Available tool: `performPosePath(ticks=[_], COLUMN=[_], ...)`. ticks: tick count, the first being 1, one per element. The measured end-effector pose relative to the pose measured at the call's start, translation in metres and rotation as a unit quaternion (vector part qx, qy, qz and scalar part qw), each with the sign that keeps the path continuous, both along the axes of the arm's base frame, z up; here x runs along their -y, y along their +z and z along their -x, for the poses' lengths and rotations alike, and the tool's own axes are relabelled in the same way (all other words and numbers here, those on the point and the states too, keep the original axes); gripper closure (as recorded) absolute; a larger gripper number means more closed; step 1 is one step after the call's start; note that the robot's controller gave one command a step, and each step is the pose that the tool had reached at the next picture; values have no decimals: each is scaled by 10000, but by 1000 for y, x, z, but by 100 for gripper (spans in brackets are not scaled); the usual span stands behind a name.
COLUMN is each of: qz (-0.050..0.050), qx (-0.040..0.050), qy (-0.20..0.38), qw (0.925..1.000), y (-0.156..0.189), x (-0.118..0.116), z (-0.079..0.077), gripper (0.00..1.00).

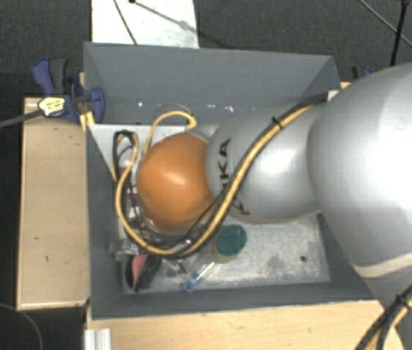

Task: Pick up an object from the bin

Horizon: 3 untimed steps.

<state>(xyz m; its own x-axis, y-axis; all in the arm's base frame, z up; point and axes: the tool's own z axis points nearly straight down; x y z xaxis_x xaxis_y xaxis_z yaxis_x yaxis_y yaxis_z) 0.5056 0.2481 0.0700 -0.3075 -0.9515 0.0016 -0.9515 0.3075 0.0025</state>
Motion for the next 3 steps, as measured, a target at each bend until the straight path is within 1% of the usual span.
performPosePath(ticks=[1,2,3], qz=[0,-26,-20], qx=[-8,46,34], qy=[-19,-99,-168], qw=[10000,9999,9999], y=[0,60,81], x=[0,-1,-2], z=[1,-1,-2], gripper=[100,100,100])
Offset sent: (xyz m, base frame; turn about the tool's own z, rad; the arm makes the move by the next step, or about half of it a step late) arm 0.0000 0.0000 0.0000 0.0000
